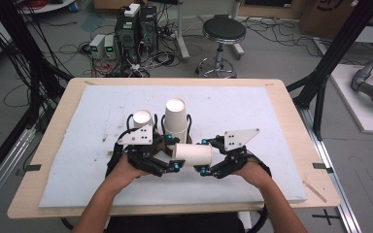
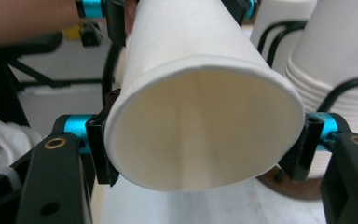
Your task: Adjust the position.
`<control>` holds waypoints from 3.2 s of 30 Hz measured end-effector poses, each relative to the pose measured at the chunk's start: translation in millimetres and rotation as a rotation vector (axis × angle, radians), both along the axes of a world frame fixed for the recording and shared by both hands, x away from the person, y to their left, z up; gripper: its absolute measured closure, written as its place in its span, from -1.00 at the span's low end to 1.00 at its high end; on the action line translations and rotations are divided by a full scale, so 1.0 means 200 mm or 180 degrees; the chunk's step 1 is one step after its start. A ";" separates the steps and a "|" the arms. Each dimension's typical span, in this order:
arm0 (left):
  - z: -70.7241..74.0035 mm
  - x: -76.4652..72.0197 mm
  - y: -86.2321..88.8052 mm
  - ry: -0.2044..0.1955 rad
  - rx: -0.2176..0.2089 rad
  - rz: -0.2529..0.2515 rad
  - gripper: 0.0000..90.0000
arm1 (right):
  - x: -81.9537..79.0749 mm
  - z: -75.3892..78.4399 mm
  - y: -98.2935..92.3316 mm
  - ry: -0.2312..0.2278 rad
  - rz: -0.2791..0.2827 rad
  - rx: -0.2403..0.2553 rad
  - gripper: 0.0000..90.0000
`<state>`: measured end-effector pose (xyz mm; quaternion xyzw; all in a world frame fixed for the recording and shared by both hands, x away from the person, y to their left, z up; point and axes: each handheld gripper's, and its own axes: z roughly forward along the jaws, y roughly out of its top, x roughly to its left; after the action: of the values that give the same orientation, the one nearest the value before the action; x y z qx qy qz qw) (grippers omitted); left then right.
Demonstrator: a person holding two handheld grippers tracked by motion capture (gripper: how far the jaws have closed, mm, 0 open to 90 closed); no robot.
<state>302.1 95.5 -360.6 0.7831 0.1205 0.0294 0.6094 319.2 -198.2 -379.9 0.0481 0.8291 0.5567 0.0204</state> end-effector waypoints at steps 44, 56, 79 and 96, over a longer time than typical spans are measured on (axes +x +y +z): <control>-0.01 -0.02 0.01 -0.0092 0.0043 -0.0201 -0.39 | -0.01 0.00 0.01 0.0147 0.0209 0.0112 -0.23; -0.06 -0.01 0.04 0.0075 -0.0213 -0.0350 -0.21 | 0.00 0.00 0.02 0.0397 0.0211 0.0187 -0.44; -0.06 -0.03 -0.02 -0.0104 0.0062 -0.0140 -0.36 | 0.00 0.01 -0.02 0.0366 0.0168 0.0514 -0.22; -0.12 -0.02 -0.05 -0.0001 -0.0084 -0.0250 -0.20 | 0.01 0.02 0.00 0.0587 0.0010 0.0590 -0.56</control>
<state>298.1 86.1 -385.4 0.7792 0.0899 0.0040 0.6203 320.4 -198.3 -376.8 0.0995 0.7725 0.6242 -0.0612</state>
